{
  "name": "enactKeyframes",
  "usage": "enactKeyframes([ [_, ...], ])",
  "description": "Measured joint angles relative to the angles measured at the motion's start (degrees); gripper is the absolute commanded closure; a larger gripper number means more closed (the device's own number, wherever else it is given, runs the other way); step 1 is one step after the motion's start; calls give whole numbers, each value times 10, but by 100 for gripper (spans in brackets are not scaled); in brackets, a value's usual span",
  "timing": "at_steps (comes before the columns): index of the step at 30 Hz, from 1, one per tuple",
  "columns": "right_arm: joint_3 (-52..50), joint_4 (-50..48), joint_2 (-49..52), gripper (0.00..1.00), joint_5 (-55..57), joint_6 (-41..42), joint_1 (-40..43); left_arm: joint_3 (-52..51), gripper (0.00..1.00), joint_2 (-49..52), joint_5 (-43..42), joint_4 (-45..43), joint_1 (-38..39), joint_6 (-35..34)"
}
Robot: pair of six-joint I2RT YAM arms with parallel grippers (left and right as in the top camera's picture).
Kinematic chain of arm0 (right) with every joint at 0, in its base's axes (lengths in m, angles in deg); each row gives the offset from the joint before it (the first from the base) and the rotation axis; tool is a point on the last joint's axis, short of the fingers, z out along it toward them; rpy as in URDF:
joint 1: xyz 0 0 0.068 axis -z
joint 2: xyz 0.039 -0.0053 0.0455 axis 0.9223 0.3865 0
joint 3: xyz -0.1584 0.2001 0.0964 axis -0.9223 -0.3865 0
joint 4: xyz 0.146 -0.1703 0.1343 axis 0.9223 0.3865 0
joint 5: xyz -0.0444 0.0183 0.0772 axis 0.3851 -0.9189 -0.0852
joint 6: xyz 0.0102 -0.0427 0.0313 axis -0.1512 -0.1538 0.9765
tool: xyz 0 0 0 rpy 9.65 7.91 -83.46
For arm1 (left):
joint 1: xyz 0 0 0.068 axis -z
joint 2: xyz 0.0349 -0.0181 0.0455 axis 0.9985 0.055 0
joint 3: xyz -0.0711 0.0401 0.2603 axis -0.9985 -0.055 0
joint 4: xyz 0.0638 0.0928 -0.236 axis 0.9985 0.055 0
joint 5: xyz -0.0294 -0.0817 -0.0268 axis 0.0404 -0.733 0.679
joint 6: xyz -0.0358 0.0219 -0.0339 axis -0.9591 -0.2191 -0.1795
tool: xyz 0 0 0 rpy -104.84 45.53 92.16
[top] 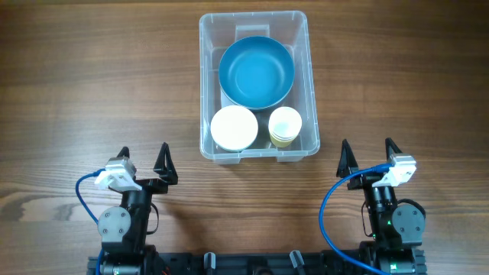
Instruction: Pack container
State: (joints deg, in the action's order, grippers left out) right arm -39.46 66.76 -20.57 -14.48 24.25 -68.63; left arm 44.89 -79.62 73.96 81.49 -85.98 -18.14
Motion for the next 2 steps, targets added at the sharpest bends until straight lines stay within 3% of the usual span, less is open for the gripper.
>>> enactKeyframes([
  [2,0,0,0,0,0,0,0,0,0,0,0,0,0,0],
])
